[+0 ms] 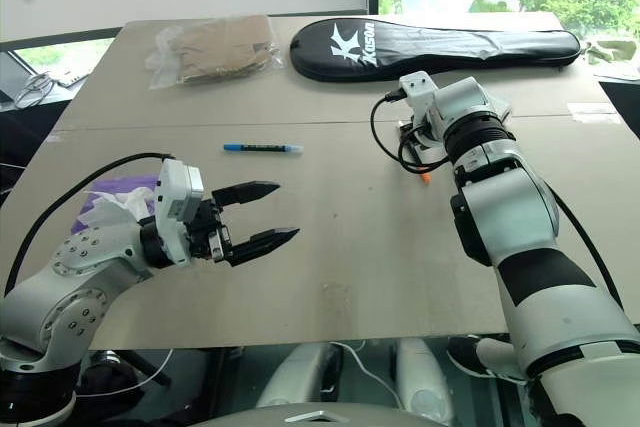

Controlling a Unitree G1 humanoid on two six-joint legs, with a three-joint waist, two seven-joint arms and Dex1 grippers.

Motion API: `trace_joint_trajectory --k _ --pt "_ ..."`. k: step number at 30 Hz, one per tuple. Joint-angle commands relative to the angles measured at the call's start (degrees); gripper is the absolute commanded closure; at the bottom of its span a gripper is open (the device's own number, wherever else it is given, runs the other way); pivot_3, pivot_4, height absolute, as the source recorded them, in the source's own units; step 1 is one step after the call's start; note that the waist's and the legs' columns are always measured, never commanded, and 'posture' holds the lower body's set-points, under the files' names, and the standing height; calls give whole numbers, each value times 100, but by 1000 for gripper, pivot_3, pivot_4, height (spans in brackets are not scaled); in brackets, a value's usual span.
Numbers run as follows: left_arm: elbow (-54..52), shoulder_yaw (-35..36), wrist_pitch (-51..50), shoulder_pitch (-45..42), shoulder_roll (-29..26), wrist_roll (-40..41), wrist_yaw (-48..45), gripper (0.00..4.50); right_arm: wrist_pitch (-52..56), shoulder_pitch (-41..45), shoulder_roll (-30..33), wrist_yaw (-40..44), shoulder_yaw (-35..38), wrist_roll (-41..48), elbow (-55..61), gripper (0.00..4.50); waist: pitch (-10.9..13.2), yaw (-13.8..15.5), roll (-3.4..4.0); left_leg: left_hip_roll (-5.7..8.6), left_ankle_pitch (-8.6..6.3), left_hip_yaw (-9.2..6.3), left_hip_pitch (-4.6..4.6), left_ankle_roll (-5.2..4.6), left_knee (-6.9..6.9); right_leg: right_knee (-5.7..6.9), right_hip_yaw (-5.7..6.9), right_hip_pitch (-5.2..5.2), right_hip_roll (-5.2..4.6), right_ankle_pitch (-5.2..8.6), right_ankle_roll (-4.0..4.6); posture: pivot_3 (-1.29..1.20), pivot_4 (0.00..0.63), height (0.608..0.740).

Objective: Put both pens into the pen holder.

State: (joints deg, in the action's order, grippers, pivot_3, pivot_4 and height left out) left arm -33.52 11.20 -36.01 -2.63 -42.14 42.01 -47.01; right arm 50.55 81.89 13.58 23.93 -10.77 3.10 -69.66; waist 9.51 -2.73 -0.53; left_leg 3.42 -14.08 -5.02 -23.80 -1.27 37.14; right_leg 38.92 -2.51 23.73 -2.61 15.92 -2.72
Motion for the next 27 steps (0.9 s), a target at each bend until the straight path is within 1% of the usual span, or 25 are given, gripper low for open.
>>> trace_joint_trajectory --k 1,2,3,5,7,9,11,14,15,17,19,20,22,24,27 --pt "-328 53 67 130 79 57 182 0 -383 192 -130 285 -27 -307 -326 3814 0 1 0 0 0 0 0 0 0 0 -1 0 0 0 0 0 150 740" --pt "-349 50 62 145 104 63 231 0 -457 185 -162 337 -17 -369 -390 4319 0 2 0 0 0 1 0 0 1 0 -1 0 -1 0 0 0 150 740" --pt "-369 48 53 153 127 70 274 0 -513 175 -179 379 5 -422 -439 4416 0 2 0 0 0 0 0 0 4 1 -1 -1 -1 0 0 0 150 740" --pt "-426 50 45 193 154 76 339 0 -642 116 -170 367 72 -510 -518 4416 -2 2 0 1 0 1 1 0 5 3 -1 -1 -1 0 0 0 150 740" --pt "-511 103 41 314 185 89 438 0 -732 83 -68 556 136 -554 -540 4416 -2 0 1 1 0 0 5 0 6 6 -1 -4 -1 -1 0 0 150 740" --pt "-567 156 50 425 201 96 509 0 -842 120 65 893 262 -491 -483 4416 -2 8 1 1 0 0 6 0 6 8 -1 -4 0 -1 1 0 150 740" --pt "-604 182 55 494 243 132 592 0 -987 181 231 1504 433 -318 -279 4416 -1 18 3 1 0 0 4 0 6 7 0 -3 -1 -1 1 0 150 740" --pt "-588 159 83 510 333 162 710 0 -1448 -25 556 2576 568 -70 524 4416 0 21 5 1 0 0 1 0 6 5 0 -2 -2 -1 0 0 150 740" --pt "-554 114 90 469 382 156 751 0 -1710 -336 692 2921 758 203 1202 4416 0 22 4 1 0 0 0 0 7 5 0 -2 -2 -1 0 0 150 740" --pt "-474 19 110 386 442 112 798 0 -2034 -974 876 3248 1181 710 2461 4416 -1 45 3 1 0 -6 0 0 7 3 5 -4 -2 -1 -1 0 150 740" --pt "-378 -98 179 293 455 -46 792 0 -2342 -1541 951 2923 1619 989 3505 4416 -1 54 3 1 -1 -7 -2 -1 8 2 7 -6 -3 -1 -1 0 150 740" --pt "-342 -114 205 272 451 -89 774 0 -2368 -1701 944 2756 1741 1064 3812 4416 -1 52 3 1 -1 -11 -2 -1 9 2 9 -8 -4 -1 -1 0 150 740" --pt "-225 -169 230 162 458 -139 722 0 -2399 -1983 898 2328 2343 1492 4385 4416 -1 52 3 1 -1 -6 -2 -1 9 6 5 -7 -3 -2 -1 0 150 740" --pt "-56 -228 266 -48 462 -173 663 0 -3125 -2334 1001 1874 2713 1477 4955 4416 0 59 4 1 0 -4 -2 0 12 9 4 -6 -4 -2 -1 0 150 740" --pt "147 -328 353 -342 505 -207 576 0 -4012 -2727 1211 1604 2793 1231 5276 4416 -1 63 3 1 0 -4 -1 0 15 10 6 -7 -3 -2 -1 0 150 740"
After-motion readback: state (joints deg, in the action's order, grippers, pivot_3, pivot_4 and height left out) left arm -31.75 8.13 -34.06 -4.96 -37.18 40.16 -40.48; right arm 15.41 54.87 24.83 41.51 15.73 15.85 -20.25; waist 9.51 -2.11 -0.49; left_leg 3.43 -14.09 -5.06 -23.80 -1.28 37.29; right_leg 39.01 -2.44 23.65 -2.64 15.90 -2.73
